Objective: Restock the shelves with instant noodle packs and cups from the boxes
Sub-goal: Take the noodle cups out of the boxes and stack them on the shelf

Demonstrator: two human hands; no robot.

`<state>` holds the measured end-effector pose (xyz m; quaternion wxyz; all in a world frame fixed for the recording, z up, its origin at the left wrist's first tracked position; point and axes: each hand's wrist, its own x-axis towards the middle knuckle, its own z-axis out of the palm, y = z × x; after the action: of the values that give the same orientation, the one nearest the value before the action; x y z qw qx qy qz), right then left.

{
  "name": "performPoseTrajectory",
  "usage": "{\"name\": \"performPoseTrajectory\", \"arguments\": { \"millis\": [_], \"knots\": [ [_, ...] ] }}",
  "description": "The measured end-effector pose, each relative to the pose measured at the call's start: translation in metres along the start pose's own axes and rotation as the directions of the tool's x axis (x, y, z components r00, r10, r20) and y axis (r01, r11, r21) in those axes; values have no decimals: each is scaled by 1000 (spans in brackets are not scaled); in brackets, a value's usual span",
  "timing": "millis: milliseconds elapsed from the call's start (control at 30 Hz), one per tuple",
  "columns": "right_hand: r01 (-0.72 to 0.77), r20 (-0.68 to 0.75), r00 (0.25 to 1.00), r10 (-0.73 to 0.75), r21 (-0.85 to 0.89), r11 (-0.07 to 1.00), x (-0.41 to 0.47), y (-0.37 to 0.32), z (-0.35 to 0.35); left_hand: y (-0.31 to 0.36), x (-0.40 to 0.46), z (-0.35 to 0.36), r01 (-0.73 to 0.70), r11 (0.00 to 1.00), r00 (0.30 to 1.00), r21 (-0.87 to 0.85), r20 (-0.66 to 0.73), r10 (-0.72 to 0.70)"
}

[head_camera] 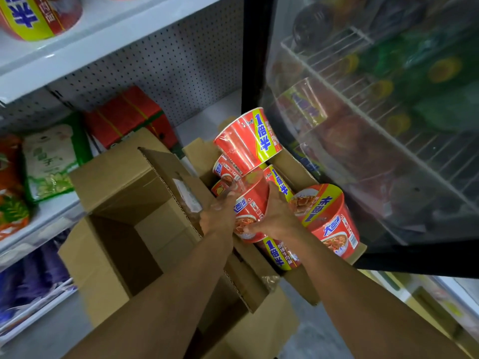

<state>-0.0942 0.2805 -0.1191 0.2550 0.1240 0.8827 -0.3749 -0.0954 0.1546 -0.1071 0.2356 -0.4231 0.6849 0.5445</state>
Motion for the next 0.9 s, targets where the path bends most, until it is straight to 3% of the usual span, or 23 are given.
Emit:
{"name": "performPoseTrajectory", "arguments": {
  "millis": [100, 233, 333, 467, 767, 900],
  "knots": [
    [0, -44, 999, 1, 14, 1000, -10, -2, -2, 0, -16, -5, 16, 994, 999, -109, 33, -12],
    [-17, -139, 990, 29, 88, 996, -29, -6, -3, 2, -30, -12, -77, 983, 988, -168, 120, 98],
    [-6, -208, 977, 40, 161, 987, -44, -13, -2, 6, -44, -16, -48, 969, 976, -241, 196, 97],
    [50, -278, 961, 1, 179, 983, -63, -20, -3, 10, -56, -20, 44, 964, 957, -263, 288, 35],
    [109, -393, 918, -53, 121, 987, -89, -33, -8, 22, -78, -28, 76, 966, 916, -246, 399, 30],
    [124, -386, 921, -45, 181, 976, -96, -37, -13, 27, -83, -31, 28, 963, 909, -266, 407, 86]
  ]
}}
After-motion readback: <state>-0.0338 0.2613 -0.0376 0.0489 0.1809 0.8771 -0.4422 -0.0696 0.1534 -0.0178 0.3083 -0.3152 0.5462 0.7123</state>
